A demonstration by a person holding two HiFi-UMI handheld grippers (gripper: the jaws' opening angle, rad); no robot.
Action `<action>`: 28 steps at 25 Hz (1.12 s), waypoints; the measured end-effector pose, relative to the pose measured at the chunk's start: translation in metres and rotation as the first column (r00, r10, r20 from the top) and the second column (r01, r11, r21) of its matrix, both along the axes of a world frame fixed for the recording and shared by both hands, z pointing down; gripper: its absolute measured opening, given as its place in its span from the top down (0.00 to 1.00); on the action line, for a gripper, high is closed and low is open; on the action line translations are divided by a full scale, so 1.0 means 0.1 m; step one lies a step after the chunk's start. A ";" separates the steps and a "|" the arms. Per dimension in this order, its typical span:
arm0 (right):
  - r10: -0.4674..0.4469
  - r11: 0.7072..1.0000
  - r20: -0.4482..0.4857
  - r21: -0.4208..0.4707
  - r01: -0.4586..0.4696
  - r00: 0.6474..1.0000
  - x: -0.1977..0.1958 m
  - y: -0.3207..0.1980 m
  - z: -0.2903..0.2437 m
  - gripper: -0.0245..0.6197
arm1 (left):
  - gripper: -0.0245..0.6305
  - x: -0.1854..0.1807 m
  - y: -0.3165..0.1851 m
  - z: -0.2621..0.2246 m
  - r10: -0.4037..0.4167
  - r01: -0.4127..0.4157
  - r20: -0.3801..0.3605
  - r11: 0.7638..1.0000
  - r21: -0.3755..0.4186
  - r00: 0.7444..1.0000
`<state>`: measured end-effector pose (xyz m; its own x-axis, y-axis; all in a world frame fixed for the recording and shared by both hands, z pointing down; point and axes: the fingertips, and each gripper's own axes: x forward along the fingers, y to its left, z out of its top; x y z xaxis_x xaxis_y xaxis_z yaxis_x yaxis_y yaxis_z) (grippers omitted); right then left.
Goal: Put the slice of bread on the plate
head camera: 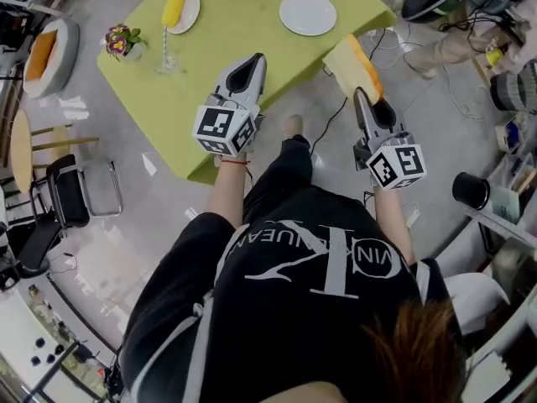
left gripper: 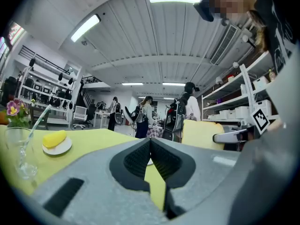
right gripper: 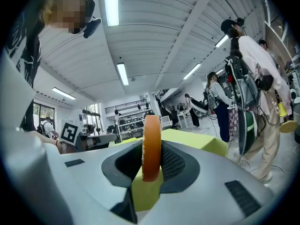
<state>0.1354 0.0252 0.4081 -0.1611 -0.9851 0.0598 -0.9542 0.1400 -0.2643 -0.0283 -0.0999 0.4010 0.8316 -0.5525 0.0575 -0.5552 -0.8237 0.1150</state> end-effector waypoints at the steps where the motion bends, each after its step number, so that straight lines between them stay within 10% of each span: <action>1: -0.003 1.000 0.003 -0.003 0.003 1.000 0.02 -0.08 0.01 0.82 | 0.95 0.03 -0.07 0.02 0.000 0.000 0.003 1.000 -0.003 1.000; 21: -0.100 0.983 0.157 -0.135 0.122 0.982 0.32 -1.67 0.30 0.82 | 0.95 0.71 -1.46 0.23 0.013 -0.011 0.035 0.998 -0.059 0.999; 28: -0.241 0.940 0.254 -0.178 0.290 0.937 0.32 -2.01 0.38 0.82 | 0.95 0.75 -1.65 0.29 -0.109 0.113 0.049 0.990 -0.087 0.993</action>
<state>0.1674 -0.1755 0.4465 -0.4481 -0.8733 0.1911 -0.8016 0.2978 -0.5184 0.0468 -0.2651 0.4298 0.7611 -0.6320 0.1460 -0.6486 -0.7443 0.1593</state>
